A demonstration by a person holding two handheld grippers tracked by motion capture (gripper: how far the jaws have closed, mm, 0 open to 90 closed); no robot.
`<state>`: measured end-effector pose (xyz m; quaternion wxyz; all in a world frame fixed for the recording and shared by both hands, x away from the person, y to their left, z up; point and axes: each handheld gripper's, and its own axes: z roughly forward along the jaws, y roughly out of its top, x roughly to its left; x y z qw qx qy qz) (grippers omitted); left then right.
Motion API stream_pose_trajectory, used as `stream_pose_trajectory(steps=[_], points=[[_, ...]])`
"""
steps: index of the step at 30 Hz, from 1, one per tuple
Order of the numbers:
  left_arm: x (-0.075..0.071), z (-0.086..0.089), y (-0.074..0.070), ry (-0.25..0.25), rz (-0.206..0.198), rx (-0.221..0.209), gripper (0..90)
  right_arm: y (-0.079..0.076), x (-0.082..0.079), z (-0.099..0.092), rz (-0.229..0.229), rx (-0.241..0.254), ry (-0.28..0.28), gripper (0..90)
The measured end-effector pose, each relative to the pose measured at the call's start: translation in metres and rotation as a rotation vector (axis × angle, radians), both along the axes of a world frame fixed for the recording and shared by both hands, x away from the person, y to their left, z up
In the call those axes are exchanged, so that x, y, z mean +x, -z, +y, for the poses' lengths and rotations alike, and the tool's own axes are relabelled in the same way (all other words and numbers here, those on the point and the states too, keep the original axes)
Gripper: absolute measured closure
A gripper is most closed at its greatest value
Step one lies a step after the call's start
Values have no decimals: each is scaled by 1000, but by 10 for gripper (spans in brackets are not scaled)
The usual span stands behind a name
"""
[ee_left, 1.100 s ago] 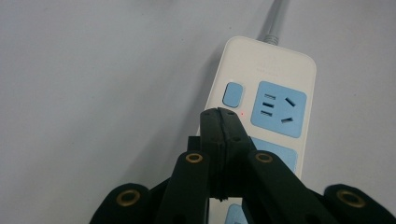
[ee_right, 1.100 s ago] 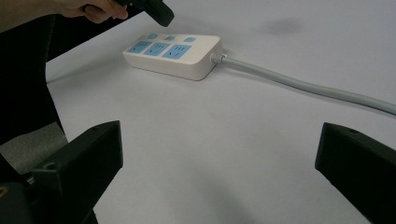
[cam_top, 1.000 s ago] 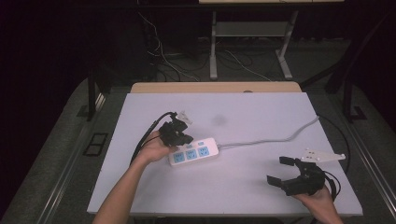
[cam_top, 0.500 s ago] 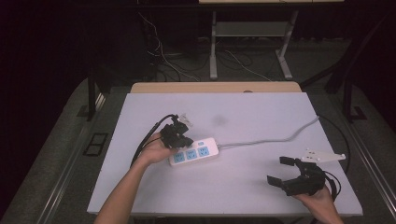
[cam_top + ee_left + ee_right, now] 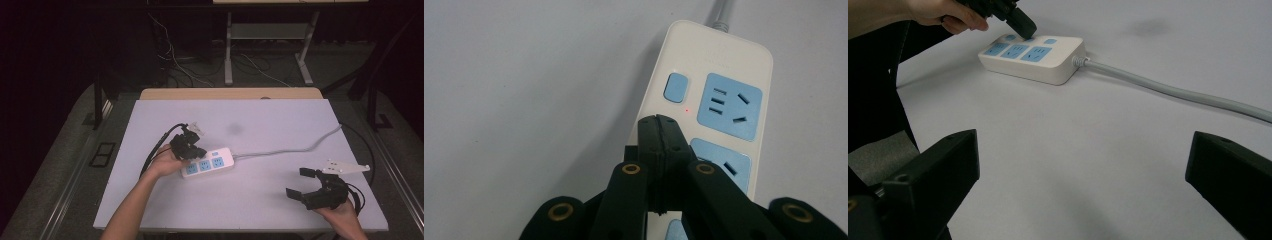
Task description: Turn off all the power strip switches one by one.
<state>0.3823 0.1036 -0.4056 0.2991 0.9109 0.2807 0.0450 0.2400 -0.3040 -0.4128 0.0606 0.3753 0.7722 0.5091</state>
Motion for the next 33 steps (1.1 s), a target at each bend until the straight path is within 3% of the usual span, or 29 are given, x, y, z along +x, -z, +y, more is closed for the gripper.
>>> stream_pose_trajectory(steps=[16, 29, 33], points=[[-1, -3, 0, -14, -4, 26, 896, -1, 0, 0, 0, 1, 3, 7], [-2, -2, 0, -21, -7, 15, 895, -1, 0, -2, -5, 6, 13, 7], [-2, 0, -3, -18, -5, -9, 895, -1, 0, -3, -5, 8, 17, 7]])
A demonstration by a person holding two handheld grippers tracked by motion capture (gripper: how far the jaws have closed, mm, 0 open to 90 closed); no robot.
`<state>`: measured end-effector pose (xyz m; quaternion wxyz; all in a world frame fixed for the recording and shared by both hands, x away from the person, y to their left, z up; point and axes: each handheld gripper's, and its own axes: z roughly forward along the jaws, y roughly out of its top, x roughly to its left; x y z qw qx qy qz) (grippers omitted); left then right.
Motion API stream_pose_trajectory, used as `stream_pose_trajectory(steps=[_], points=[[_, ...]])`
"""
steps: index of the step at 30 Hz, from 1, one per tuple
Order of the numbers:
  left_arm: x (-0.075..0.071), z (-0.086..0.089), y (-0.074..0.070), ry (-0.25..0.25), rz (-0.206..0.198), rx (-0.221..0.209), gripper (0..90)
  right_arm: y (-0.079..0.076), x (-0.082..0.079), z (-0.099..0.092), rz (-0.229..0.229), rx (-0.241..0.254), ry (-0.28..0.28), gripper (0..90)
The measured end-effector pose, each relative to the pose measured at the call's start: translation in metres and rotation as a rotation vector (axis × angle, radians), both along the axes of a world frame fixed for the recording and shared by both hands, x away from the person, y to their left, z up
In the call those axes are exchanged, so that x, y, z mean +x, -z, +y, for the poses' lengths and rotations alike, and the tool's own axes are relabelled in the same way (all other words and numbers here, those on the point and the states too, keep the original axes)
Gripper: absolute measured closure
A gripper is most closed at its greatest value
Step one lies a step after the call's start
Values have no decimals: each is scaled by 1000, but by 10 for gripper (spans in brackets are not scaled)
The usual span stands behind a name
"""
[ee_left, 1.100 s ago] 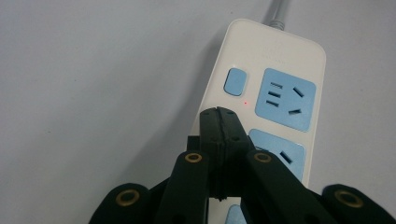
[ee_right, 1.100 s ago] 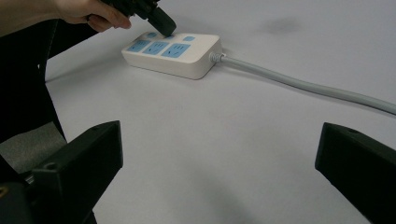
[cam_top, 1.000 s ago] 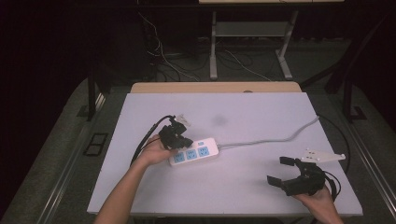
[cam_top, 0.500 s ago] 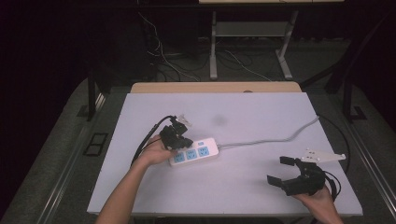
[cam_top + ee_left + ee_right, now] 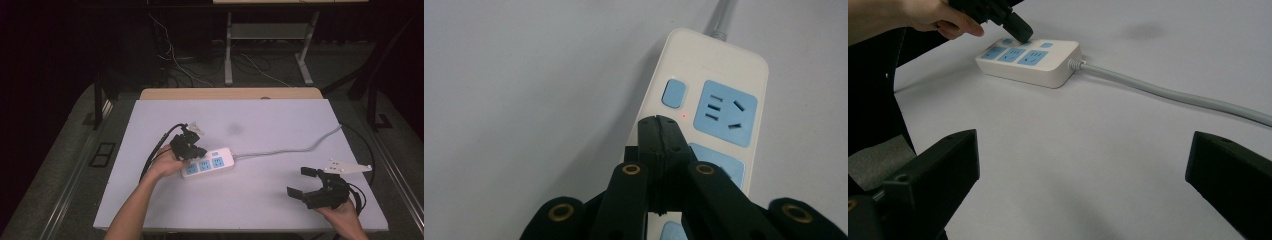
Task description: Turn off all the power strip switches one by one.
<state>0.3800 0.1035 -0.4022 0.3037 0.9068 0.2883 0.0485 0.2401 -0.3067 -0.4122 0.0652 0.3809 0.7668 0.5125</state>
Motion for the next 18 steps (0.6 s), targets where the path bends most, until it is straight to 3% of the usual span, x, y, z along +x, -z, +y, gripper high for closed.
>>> stream_pose_trajectory(steps=[1, 3, 4, 7, 18], points=[[-1, 0, 0, 11, -8, 14, 895, 0, 0, 0, -1, 0, 0, 7], [-1, 1, -1, 14, -4, 3, 895, 0, 0, 0, -1, 0, 0, 7], [-1, 2, -3, 8, -12, -21, 895, 0, 0, 0, -1, 0, 0, 7], [0, 3, -6, 7, -17, -41, 894, 1, 1, -1, -1, 0, 1, 7], [-1, -3, -21, 20, -44, -35, 894, 0, 1, -2, 0, 2, 4, 7]])
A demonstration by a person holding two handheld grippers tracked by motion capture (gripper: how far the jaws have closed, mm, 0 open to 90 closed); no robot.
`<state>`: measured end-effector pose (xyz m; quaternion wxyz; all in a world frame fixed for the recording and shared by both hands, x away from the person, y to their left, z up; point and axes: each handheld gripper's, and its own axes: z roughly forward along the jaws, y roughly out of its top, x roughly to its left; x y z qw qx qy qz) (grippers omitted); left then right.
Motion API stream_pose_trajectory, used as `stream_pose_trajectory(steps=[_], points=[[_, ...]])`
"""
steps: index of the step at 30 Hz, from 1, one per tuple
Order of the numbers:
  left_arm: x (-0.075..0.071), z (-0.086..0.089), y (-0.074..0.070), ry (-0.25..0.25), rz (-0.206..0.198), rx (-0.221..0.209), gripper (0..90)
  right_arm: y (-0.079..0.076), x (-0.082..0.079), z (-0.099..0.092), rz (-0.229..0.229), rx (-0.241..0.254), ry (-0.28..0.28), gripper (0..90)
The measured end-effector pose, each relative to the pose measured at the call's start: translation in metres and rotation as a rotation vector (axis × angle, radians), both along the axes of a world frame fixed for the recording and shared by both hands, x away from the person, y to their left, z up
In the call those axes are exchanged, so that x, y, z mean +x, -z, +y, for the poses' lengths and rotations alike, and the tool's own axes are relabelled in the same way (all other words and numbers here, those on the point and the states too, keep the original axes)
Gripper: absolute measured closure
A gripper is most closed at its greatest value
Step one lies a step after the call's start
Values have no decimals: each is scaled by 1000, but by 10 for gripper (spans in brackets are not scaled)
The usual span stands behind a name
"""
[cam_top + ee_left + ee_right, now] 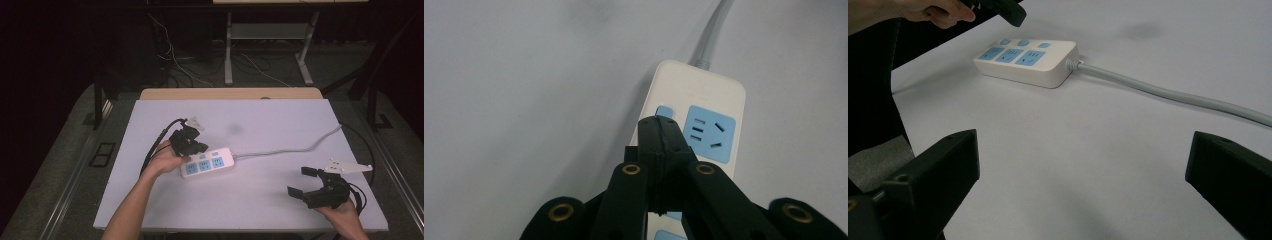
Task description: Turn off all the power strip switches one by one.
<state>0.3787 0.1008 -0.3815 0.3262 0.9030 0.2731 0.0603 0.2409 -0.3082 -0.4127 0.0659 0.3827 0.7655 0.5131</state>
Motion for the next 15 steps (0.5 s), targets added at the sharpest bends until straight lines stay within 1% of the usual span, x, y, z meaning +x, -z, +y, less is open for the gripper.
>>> stream_pose_trajectory(steps=[6, 11, 13, 15], points=[[1, -7, -6, 13, -8, 8, 894, 0, 0, 0, 1, 1, 0, 7], [1, -15, -8, 28, -14, 12, 893, 0, 0, 0, 1, 0, -2, 7], [2, -18, -9, 36, -17, 22, 893, 0, 0, 0, 1, 0, -1, 7], [2, -21, -9, 38, -17, 18, 894, 0, 0, 0, 1, 1, -1, 7]])
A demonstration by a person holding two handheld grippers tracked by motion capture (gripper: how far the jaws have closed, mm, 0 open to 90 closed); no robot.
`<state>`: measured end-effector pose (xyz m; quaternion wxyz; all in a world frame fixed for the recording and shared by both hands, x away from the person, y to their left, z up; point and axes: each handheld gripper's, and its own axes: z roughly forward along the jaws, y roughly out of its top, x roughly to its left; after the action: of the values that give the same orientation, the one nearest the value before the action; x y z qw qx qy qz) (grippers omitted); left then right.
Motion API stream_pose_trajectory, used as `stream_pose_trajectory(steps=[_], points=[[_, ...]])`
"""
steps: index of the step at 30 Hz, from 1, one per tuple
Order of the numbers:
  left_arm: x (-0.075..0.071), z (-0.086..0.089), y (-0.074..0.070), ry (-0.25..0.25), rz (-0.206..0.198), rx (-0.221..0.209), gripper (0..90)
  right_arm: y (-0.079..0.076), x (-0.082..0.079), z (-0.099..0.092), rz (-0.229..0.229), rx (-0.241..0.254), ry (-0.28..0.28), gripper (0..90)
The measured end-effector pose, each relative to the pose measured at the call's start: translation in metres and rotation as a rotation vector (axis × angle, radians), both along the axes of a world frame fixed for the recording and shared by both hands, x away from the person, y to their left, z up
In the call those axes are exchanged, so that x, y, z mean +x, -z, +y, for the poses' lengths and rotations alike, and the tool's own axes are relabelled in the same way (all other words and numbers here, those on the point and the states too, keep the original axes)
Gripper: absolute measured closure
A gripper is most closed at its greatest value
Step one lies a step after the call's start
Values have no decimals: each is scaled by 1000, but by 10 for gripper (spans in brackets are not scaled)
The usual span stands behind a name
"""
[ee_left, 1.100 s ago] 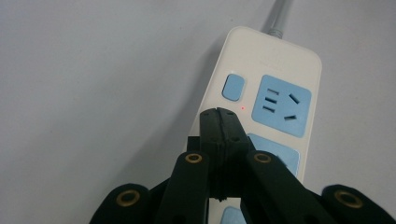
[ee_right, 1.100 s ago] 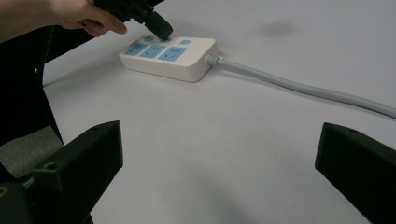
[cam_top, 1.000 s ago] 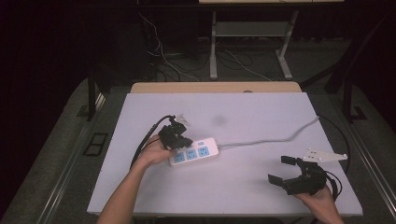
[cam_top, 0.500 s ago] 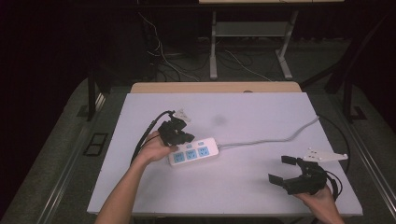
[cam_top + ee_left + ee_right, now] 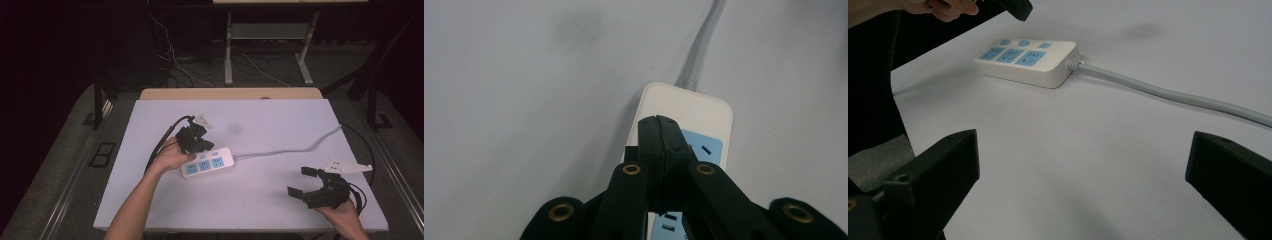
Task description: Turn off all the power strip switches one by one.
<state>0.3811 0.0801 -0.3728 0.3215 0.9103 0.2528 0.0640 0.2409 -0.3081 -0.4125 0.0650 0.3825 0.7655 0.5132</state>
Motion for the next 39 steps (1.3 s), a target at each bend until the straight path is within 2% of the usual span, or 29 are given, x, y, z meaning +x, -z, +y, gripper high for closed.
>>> stream_pose_trajectory(steps=[12, 39], points=[[3, -10, 8, 12, 8, 19, 893, 0, 0, 0, 0, -2, -2, 7], [11, -19, 27, 16, 30, 48, 893, 0, 0, -1, 0, -5, -7, 7]])
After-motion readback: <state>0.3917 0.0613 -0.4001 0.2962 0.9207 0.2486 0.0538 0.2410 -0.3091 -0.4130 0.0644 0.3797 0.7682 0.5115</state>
